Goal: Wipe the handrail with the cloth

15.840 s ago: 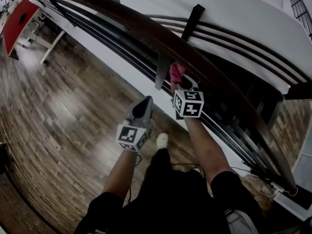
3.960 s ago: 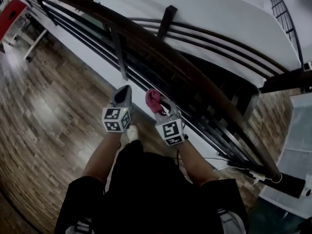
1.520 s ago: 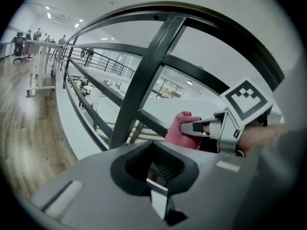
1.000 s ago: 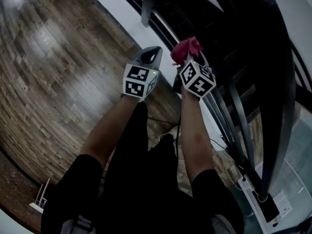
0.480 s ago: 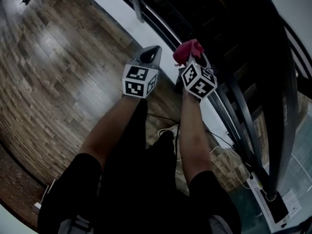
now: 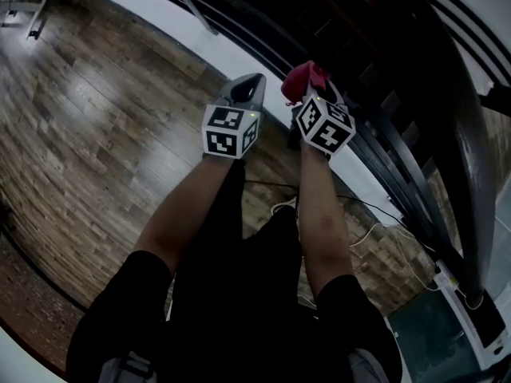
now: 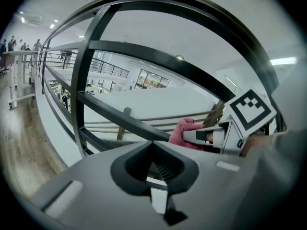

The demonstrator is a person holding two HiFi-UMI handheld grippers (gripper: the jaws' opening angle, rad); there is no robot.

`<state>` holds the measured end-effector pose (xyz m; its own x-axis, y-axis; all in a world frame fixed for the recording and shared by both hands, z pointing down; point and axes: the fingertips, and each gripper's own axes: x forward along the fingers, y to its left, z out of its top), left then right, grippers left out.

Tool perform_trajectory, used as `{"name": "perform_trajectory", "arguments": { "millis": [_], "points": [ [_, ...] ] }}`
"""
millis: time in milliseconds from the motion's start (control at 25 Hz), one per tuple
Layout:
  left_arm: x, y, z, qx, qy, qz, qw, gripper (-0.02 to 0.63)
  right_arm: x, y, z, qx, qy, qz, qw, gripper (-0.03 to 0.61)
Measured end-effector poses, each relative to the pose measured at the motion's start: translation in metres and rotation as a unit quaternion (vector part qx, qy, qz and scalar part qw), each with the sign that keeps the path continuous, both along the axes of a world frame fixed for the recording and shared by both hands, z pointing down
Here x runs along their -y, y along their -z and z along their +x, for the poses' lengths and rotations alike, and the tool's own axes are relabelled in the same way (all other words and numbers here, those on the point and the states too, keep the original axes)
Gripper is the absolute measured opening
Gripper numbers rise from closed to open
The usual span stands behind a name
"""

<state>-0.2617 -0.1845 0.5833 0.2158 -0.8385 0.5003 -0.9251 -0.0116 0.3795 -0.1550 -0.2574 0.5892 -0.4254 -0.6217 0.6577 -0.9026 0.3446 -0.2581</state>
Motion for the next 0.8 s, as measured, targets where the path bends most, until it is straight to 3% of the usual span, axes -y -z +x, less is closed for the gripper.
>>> {"name": "perform_trajectory", "arguments": {
  "millis": [280,440,800],
  "points": [
    [0.000,-0.002,0.037,-0.011,-0.010,-0.010,0.9998,0.000,-0.005,-0.001,0.042,-0.006,-0.006,0.000,1.000,0.055],
    [-0.005,-0.010,0.058,-0.047,-0.001,-0.034,0.9983,0.000,-0.008,-0.003,0.066,-0.008,-0.016,-0.003,1.000,0.055],
    [-0.014,-0.008,0.105,-0.034,-0.030,-0.039,0.9982,0.000,-0.019,-0.007,0.115,-0.018,-0.026,-0.006,0.999,0.055]
  ]
}}
